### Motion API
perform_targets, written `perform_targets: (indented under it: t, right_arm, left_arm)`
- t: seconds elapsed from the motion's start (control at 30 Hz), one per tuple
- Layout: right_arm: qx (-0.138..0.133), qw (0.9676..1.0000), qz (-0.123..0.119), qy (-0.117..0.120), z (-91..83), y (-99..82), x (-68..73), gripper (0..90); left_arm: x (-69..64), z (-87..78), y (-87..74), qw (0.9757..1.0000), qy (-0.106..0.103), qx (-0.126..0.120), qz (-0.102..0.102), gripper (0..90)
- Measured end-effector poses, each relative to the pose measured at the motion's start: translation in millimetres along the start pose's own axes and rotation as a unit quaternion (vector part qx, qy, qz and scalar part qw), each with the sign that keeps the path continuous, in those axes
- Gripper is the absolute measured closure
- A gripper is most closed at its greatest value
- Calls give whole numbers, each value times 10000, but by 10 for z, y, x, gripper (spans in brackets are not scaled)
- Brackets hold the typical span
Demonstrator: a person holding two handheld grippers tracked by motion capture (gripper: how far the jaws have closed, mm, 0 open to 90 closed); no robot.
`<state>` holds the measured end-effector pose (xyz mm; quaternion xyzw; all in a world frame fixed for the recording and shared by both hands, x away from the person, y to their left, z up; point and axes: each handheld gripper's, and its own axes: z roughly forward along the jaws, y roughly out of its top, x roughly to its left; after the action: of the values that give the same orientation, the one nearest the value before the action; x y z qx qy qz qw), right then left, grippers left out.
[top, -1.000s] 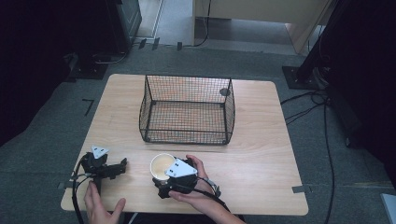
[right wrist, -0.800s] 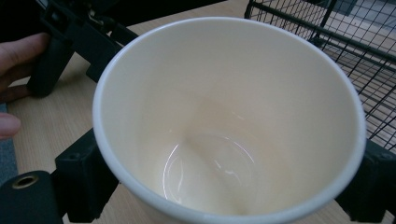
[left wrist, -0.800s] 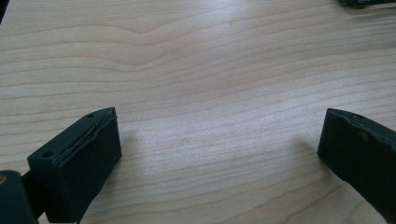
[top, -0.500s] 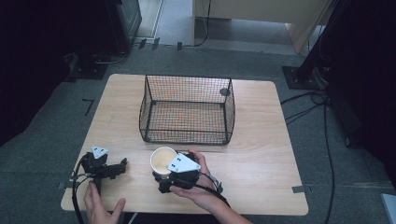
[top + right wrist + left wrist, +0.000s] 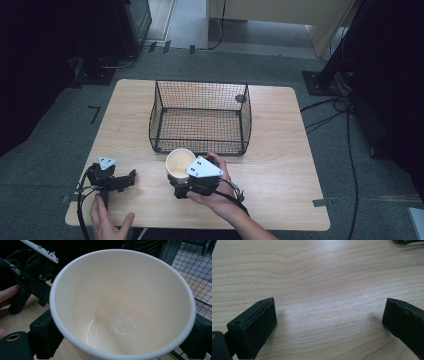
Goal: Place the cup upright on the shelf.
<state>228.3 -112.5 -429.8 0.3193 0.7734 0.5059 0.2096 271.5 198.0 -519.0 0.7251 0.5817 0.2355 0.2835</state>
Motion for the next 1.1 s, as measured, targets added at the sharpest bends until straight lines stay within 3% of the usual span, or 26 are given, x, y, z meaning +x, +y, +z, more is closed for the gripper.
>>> perform_targets:
  t: [0.77, 1.1]
  right_arm:
    - [-327, 9986, 61, -408, -93, 268, -257, 95]
    - [-489, 9964, 132, -677, -90, 434, -454, 95]
  left_arm:
    - [-2, 2, 0, 10000, 0, -14, -13, 0]
    - [-1, 0, 1, 10000, -1, -6, -13, 0]
